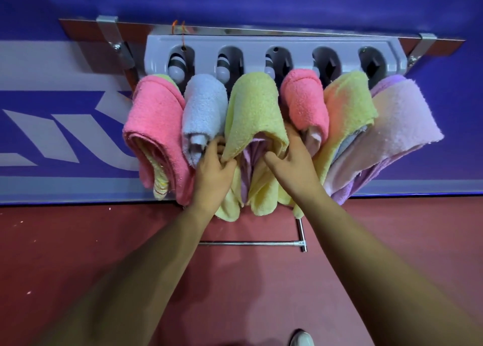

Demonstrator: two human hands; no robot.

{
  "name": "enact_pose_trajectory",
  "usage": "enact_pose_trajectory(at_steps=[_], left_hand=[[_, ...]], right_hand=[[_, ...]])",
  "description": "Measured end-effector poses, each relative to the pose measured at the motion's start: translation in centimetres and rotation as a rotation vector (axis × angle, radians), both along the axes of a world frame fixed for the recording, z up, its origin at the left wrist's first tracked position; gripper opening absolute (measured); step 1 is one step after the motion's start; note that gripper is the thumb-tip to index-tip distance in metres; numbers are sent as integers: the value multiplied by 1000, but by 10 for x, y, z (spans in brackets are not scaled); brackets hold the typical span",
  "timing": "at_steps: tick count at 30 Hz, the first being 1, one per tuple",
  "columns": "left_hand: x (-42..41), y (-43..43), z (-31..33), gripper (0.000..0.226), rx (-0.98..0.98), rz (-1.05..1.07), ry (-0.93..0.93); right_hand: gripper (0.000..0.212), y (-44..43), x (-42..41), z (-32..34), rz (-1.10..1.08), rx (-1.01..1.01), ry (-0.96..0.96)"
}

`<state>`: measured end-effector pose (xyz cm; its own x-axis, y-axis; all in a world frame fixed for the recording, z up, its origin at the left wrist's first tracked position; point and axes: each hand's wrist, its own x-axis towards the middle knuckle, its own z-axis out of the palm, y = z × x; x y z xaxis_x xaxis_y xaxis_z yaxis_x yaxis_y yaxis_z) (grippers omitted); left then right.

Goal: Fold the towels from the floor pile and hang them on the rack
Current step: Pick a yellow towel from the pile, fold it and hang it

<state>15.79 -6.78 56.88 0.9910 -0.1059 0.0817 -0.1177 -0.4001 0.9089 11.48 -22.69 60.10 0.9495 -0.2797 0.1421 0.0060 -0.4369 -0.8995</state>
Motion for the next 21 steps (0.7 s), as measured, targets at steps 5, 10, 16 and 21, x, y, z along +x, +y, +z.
enact_pose_trajectory(at_steps=[5,10,16,21], left_hand=[[-4,-5,-2,23,17,-71,129],[-9,-9,-18,33,-46,-256,293],[-17,-4,-34,75,-194,-249,371],[-16,-5,-37,87,-176,-266,376]], right_hand=[[26,1,-3,-9,-68,-123,45],[22,6,-13,-20,-3,110,147],[50,6,-31,-28,60,296,145],[48,10,-25,-32,44,290,229]])
